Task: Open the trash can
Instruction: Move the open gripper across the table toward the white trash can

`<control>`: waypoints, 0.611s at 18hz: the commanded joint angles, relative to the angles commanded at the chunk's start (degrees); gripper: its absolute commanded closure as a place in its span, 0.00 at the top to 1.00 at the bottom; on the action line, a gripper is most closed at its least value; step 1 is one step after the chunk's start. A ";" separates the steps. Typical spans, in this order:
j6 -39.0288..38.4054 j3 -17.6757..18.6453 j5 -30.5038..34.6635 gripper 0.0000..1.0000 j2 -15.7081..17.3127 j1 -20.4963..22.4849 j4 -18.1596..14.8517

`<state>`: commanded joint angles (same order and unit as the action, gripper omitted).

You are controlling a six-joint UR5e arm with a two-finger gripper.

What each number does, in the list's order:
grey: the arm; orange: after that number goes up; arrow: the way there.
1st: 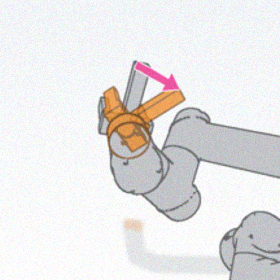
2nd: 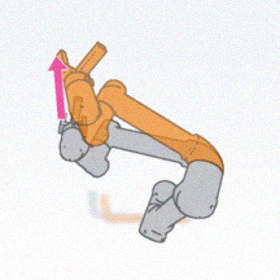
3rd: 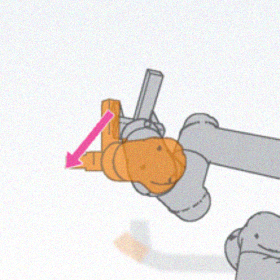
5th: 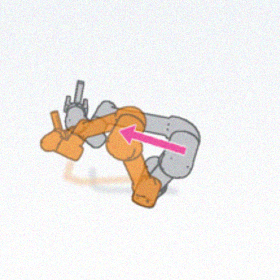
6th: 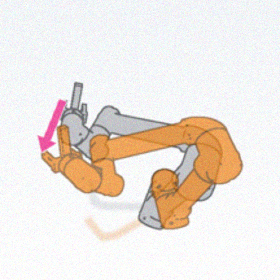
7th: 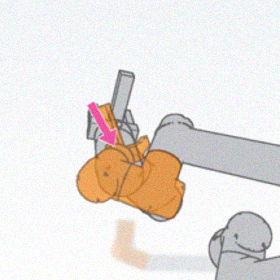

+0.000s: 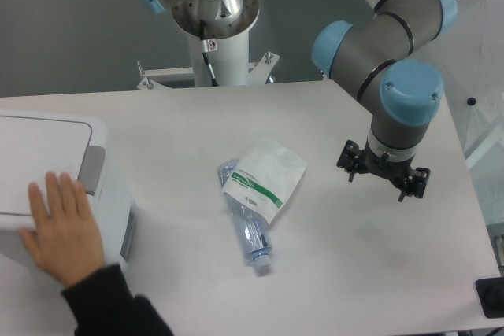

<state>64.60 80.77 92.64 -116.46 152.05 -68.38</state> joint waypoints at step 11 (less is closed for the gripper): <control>-4.83 -0.62 -0.44 1.00 0.61 -4.65 -0.44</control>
<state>59.77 80.16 92.20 -115.84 147.40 -68.82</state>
